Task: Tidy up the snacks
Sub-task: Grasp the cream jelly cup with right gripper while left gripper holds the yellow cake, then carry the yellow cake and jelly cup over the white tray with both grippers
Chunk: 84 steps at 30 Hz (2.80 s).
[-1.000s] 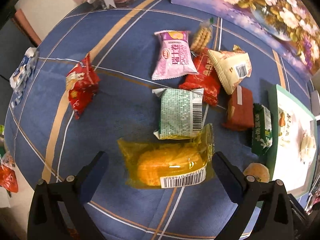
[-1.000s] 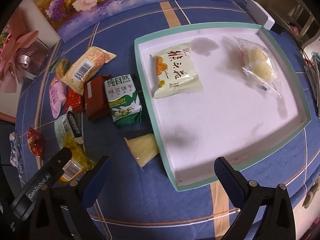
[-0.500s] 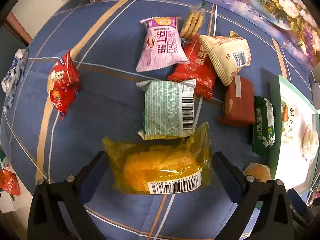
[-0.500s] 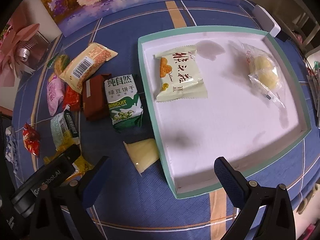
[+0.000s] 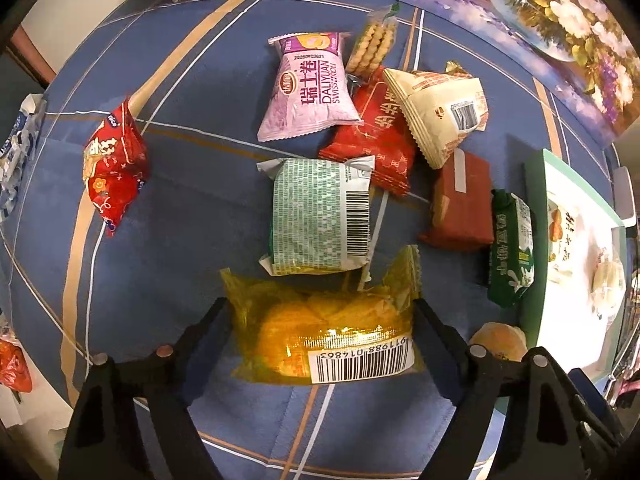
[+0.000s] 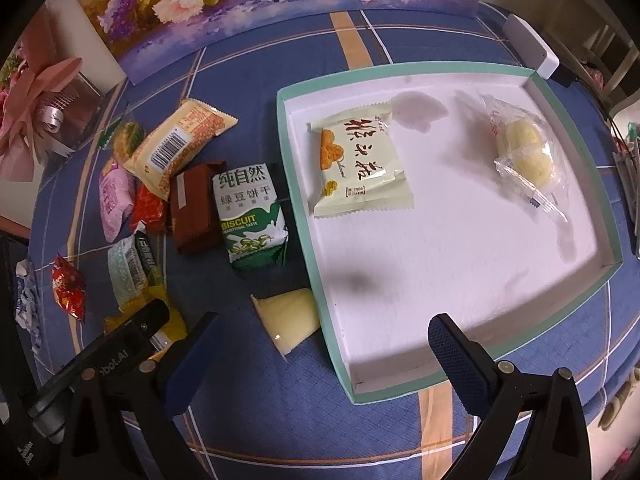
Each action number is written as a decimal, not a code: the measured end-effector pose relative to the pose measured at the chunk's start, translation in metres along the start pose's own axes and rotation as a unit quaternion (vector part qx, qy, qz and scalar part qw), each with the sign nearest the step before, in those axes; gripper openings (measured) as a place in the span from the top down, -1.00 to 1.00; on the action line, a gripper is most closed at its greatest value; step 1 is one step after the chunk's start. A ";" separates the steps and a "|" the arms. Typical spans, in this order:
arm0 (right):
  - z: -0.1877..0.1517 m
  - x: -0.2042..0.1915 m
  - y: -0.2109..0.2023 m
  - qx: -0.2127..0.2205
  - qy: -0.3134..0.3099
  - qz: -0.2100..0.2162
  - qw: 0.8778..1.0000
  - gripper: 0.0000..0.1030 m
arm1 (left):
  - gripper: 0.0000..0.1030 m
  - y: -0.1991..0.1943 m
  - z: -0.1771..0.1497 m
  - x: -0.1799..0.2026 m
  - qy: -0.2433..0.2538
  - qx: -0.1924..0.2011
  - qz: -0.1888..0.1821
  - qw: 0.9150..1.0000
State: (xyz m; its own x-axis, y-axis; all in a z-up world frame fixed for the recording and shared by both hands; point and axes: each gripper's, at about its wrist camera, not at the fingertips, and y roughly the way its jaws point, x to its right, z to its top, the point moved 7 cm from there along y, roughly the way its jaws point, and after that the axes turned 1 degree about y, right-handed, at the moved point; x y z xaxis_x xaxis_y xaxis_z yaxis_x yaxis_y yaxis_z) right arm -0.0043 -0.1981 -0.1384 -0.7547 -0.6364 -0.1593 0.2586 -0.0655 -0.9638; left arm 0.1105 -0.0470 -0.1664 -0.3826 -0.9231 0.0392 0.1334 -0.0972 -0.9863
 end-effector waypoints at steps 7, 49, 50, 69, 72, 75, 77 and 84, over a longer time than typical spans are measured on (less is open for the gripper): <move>0.003 -0.003 -0.006 0.005 0.003 0.029 1.000 -0.91 | -0.61 -0.011 -0.002 0.001 0.000 0.003 -0.019 1.000; -0.013 -0.066 0.032 -0.018 -0.130 0.044 0.990 -0.10 | -0.63 0.004 -0.001 -0.043 -0.055 -0.018 -0.019 0.998; -0.014 -0.063 0.034 -0.022 -0.129 0.037 0.991 -0.09 | -0.63 0.003 -0.003 -0.041 -0.056 -0.018 -0.019 0.998; -0.040 -0.073 0.052 -0.033 -0.159 -0.012 0.987 0.06 | -0.68 0.021 -0.018 -0.019 -0.077 -0.041 -0.038 0.995; -0.046 -0.076 0.051 -0.029 -0.170 -0.022 0.985 0.04 | -0.69 0.023 -0.019 -0.018 -0.070 -0.038 -0.032 0.996; -0.049 -0.080 0.051 -0.026 -0.174 -0.026 0.984 0.04 | -0.69 0.024 -0.020 -0.015 -0.067 -0.036 -0.029 0.997; -0.054 -0.081 0.049 -0.024 -0.175 -0.028 0.984 0.05 | -0.68 0.023 -0.019 -0.012 -0.064 -0.035 -0.027 0.997; -0.041 -0.076 0.051 -0.027 -0.171 -0.021 0.985 0.10 | -0.61 0.024 -0.016 -0.005 -0.060 -0.038 -0.031 0.997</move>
State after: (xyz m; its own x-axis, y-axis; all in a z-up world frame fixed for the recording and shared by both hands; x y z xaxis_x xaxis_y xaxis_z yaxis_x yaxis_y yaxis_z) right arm 0.0415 -0.1220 -0.1842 -0.5140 -0.8565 -0.0470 0.1922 -0.0616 -0.9794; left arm 0.1009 -0.0384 -0.1926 -0.2743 -0.9547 0.1153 0.0409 -0.1314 -0.9905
